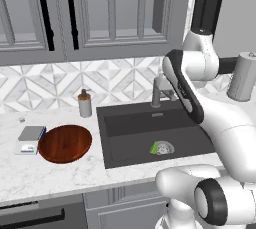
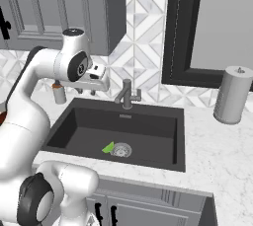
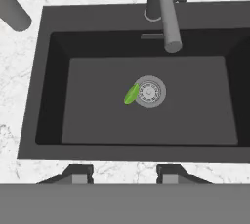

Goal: Pick the lemon wedge from the sink and place it in the bowl. Then pick the bowl and place it in the microwave. Then close the microwave door and press the start button.

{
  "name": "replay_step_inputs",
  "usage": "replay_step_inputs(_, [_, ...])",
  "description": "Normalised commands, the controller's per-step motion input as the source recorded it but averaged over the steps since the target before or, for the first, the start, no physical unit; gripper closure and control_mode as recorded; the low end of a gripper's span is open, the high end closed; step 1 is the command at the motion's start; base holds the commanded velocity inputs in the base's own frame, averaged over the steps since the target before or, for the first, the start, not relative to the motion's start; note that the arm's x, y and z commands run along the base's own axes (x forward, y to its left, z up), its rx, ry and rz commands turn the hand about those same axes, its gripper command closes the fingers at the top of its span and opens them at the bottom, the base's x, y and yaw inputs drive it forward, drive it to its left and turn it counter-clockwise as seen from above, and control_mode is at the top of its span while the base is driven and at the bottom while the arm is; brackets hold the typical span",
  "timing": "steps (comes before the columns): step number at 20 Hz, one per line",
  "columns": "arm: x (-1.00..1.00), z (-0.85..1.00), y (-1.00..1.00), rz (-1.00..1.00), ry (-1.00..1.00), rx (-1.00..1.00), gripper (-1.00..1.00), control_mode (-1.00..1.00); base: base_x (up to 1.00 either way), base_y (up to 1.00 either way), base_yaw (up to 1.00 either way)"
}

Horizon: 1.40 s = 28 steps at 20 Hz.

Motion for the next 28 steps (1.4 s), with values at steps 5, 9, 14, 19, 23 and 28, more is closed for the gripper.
replay_step_inputs(5, [-0.31, -0.05, 0.01, 0.01, 0.02, 0.0, -1.0, -1.0, 0.0, 0.0, 0.0])
replay_step_inputs(9, [-0.49, -0.21, 0.09, 0.02, 0.11, -0.07, -1.0, -1.0, 0.0, 0.0, 0.0])
replay_step_inputs(14, [0.01, -0.78, 0.11, -0.01, 0.23, -0.06, -1.0, -1.0, 0.0, 0.0, 0.0])
replay_step_inputs(19, [0.37, -0.48, 0.03, -0.02, 0.27, -0.01, -1.0, -1.0, 0.0, 0.0, 0.0])
replay_step_inputs(23, [0.48, -0.45, 0.0, 0.0, 0.21, 0.0, -1.0, -1.0, 0.0, 0.0, 0.0])
replay_step_inputs(28, [0.34, -0.49, 0.0, 0.0, 0.08, -0.01, -1.0, -1.0, 0.0, 0.0, 0.0])
